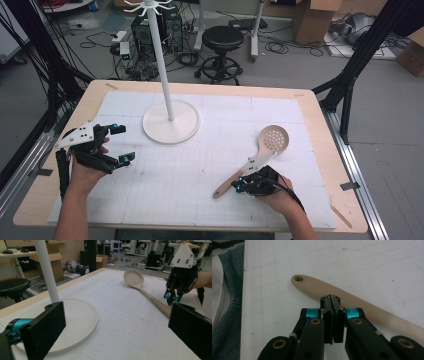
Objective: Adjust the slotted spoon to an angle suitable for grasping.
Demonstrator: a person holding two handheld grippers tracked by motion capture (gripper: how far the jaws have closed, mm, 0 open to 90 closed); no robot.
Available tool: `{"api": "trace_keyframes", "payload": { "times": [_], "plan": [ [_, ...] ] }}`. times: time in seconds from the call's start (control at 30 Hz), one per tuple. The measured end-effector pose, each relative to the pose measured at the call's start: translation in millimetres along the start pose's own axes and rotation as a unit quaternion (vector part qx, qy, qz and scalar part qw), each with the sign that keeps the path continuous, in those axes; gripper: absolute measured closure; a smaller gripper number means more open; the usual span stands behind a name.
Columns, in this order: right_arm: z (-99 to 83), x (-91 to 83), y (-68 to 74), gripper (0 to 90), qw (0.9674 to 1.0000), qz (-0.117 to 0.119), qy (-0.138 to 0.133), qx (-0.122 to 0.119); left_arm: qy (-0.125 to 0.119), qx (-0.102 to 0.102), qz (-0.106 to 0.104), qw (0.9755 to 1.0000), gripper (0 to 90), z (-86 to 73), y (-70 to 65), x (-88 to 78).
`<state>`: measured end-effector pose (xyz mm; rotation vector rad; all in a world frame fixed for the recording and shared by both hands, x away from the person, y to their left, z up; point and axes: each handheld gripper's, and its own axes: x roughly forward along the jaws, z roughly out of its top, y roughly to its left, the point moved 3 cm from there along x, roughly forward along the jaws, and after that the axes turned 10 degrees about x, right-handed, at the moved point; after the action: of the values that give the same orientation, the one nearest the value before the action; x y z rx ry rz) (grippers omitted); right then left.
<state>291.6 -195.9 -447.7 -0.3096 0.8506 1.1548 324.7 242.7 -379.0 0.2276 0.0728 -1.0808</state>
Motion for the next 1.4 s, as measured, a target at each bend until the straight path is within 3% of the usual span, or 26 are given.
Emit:
{"api": "trace_keyframes", "payload": {
  "times": [0.3, 0.73, 1.17, 1.3, 1.4],
  "plan": [
    [10.3, 14.5, -0.1, 90.0, 0.9999, -0.006, 0.009, -0.008, 0.004, 0.0, -0.002, 1.0, 1.8, -1.1, 0.0, 2.1],
    [32.3, 31.1, -7.2, 89.9, 0.9995, -0.029, 0.011, 0.007, 0.002, -0.002, -0.001, 1.0, 1.8, -1.7, 1.1, 3.3],
    [49.2, 46.9, -12.0, 89.8, 0.9994, -0.029, 0.016, 0.008, 0.0, -0.002, 0.0, 1.0, 1.8, -1.7, 2.6, 1.2],
    [49.2, 44.6, -11.4, 88.4, 0.9994, -0.031, 0.014, 0.004, 0.002, -0.003, 0.0, 1.0, 1.8, -2.0, 2.4, 1.5],
    [51.7, 26.9, -14.7, 89.5, 0.9992, -0.035, -0.018, 0.007, 0.004, -0.002, -0.001, 1.0, 1.8, -2.5, 2.3, 2.1]
  ]
}}
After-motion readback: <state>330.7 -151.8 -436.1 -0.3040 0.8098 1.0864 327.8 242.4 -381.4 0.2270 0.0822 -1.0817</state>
